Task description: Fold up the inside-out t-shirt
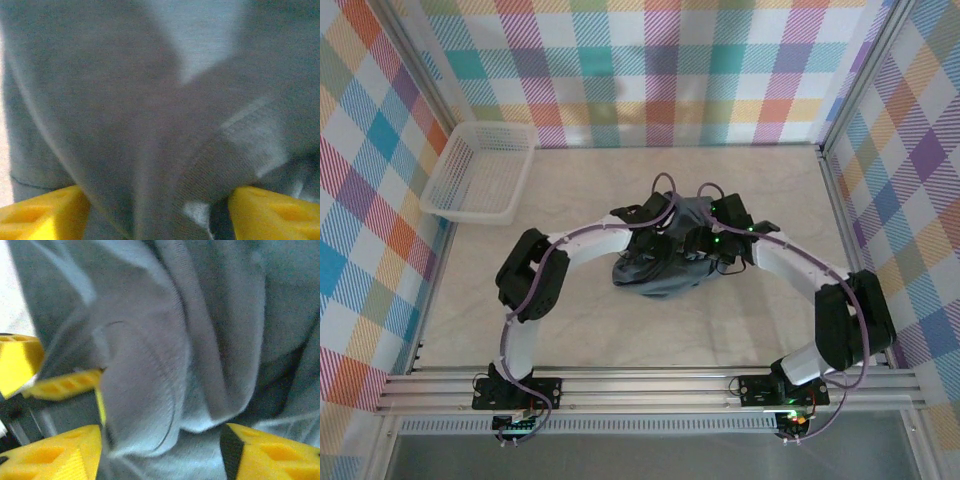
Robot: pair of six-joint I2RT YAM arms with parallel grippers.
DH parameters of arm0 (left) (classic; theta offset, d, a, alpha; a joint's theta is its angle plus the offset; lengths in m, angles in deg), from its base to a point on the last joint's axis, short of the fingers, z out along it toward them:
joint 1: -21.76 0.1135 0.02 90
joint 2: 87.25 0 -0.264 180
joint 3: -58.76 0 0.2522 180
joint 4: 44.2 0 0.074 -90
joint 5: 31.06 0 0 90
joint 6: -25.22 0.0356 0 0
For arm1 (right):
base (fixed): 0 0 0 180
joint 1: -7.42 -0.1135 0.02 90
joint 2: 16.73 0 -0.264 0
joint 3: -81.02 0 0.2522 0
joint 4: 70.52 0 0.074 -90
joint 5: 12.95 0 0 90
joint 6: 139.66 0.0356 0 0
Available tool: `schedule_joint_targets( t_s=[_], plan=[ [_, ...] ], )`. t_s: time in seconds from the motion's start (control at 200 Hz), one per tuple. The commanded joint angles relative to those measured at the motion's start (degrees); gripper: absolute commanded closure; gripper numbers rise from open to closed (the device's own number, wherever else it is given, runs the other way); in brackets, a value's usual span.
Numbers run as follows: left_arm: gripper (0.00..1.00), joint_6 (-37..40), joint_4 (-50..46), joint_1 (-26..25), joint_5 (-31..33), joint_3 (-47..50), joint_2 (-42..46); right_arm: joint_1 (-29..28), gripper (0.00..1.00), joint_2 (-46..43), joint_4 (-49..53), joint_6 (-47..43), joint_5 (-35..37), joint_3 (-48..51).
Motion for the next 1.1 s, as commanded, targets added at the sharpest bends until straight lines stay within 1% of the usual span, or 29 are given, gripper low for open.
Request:
schedule_joint_targets(
  t_s=[0.0,0.01,0.04,0.06,0.105,0.185,0.26,0.385,0.515,0.585,0.7,0.745,0.79,0.895,0.995,1.05,1.095],
  plan=[
    [0.65,-1.1,1.8,1.8,4.0,-1.0,2.6,-0.4,0.57,2.7,-3.3,-2.8,2.0,-3.2],
    [0.71,-1.3,2.0,2.0,3.5,-0.7,3.1,-0.4,0.62,2.9,-3.5,-3.1,2.0,-3.2],
    [0.89,-2.0,2.2,2.4,1.8,-0.4,4.5,-0.4,0.82,3.0,-3.9,-4.1,2.2,-3.6],
    [1.0,-2.3,2.1,2.8,0.6,-0.3,5.4,-0.4,0.9,2.8,-3.8,-4.8,2.3,-3.9],
    [1.0,-2.7,1.3,3.4,-1.8,-0.3,7.9,-0.4,1.0,1.5,-3.7,-6.3,3.2,-4.5],
    [1.0,-3.1,-0.4,4.6,-5.5,-0.2,13.7,-0.3,1.0,-3.3,-2.4,-7.9,4.7,-6.0],
    [1.0,-2.4,-2.3,5.7,-10.3,-1.2,19.6,-0.3,1.0,-8.9,-0.9,-9.7,4.3,-8.4],
    [1.0,-2.3,-6.1,7.3,-13.6,-5.4,27.2,0.2,1.0,-18.2,-2.6,-9.6,3.4,-12.0],
    [1.0,-3.3,-3.6,9.0,-18.0,-8.7,35.8,1.1,1.0,-25.0,-4.4,-9.3,0.9,-20.3],
    [1.0,-3.9,-3.0,9.6,-16.5,-10.2,39.2,1.1,1.0,-27.5,-6.7,-10.1,1.0,-23.5],
    [1.0,-5.2,-10.3,10.2,-10.7,-17.0,40.1,1.2,1.0,-29.5,-7.5,-10.3,1.4,-28.9],
    [1.0,-5.6,-11.9,10.3,-8.7,-17.9,40.5,1.2,1.0,-30.2,-8.1,-9.9,0.7,-30.7],
    [1.0,-5.7,-12.2,10.4,-8.1,-17.4,41.2,1.2,1.0,-30.4,-8.5,-9.8,-0.9,-32.2],
    [1.0,-6.2,-12.8,10.6,-5.7,-14.6,41.7,1.2,1.0,-27.0,-1.7,-9.9,-2.3,-36.6],
    [1.0,-6.4,-15.2,11.6,0.8,-9.2,39.1,1.2,1.0,-20.2,7.7,-9.7,-4.1,-38.2],
    [1.0,-6.9,-12.5,14.0,2.2,-2.7,36.7,1.3,1.0,-15.8,10.8,-9.2,-5.8,-37.3],
    [1.0,-7.9,-9.0,16.6,0.4,2.7,34.3,1.4,1.0,-12.6,11.4,-9.1,-7.2,-35.9]
  ],
)
